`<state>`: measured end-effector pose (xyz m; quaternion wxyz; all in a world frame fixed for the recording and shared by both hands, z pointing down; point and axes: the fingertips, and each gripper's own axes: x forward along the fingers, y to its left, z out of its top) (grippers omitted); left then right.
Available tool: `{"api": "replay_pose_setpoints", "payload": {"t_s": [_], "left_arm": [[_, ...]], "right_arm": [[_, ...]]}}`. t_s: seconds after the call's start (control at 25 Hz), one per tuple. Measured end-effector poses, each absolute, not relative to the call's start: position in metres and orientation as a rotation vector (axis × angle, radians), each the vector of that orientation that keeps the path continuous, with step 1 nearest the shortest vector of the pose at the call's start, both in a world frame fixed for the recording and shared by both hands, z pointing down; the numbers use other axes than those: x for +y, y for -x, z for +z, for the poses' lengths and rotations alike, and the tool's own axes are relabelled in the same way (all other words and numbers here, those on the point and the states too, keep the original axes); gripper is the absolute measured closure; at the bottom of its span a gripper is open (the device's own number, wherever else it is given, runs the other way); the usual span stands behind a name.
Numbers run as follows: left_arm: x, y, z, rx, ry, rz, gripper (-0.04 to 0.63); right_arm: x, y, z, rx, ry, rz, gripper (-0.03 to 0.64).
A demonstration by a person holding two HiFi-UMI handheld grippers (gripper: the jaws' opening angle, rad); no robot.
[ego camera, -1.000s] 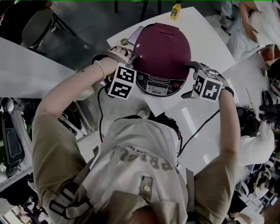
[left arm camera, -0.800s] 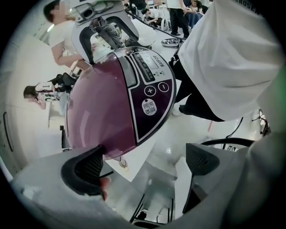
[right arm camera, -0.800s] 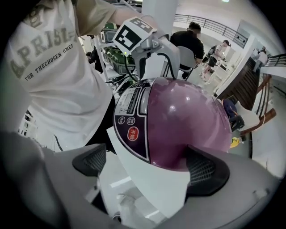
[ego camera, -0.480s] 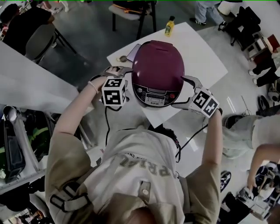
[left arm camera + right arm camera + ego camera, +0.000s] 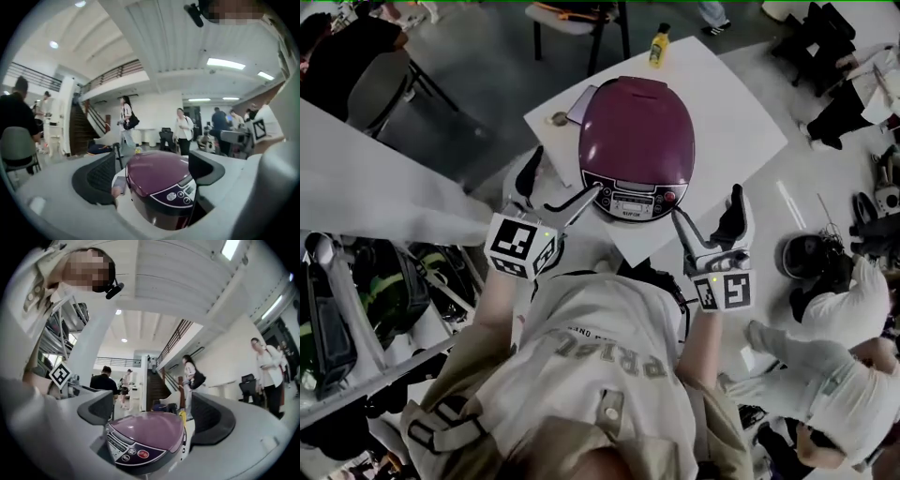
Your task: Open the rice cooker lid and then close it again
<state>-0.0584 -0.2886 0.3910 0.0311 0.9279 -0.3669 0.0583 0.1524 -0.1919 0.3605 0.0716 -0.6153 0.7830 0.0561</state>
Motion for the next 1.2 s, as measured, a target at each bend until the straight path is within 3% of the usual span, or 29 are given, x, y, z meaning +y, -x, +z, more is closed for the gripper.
{"api": "replay_pose_setpoints", "payload": {"t_s": [0.08,0.16,0.2,0.28,0.44,0.48,1.2], "left_arm": [[-0.283,0.072,0.38,-1.349,-2.736,0.056,0.098],[-0.269,0.084,0.367,-1.501,-2.657,-0.049,0.221],[-0.26,0.086,0.361,-1.539,-2.651,-0.085,0.259],[-0.243,0.089,0.348,-1.565,-2.679,-0.126,0.404],[-0.225,0.095,0.341,-1.611,-2.7,-0.186,0.581],[-0.223,0.095,0.341,-1.627,-2.711,-0.183,0.583],[-0.213,0.09,0.35,-1.646,-2.791,-0.06,0.583]], "right_arm": [[-0.175,-0.151,0.355,2.223,1.958,0.207,0.164],[-0.158,-0.151,0.35,2.109,2.024,0.22,0.294],[-0.15,-0.149,0.348,2.077,2.048,0.229,0.328],[-0.137,-0.146,0.348,2.039,2.106,0.269,0.427],[-0.12,-0.147,0.349,1.949,2.228,0.309,0.58],[-0.118,-0.147,0.35,1.94,2.244,0.305,0.615],[-0.12,-0.129,0.357,2.052,2.359,0.419,0.617]]}}
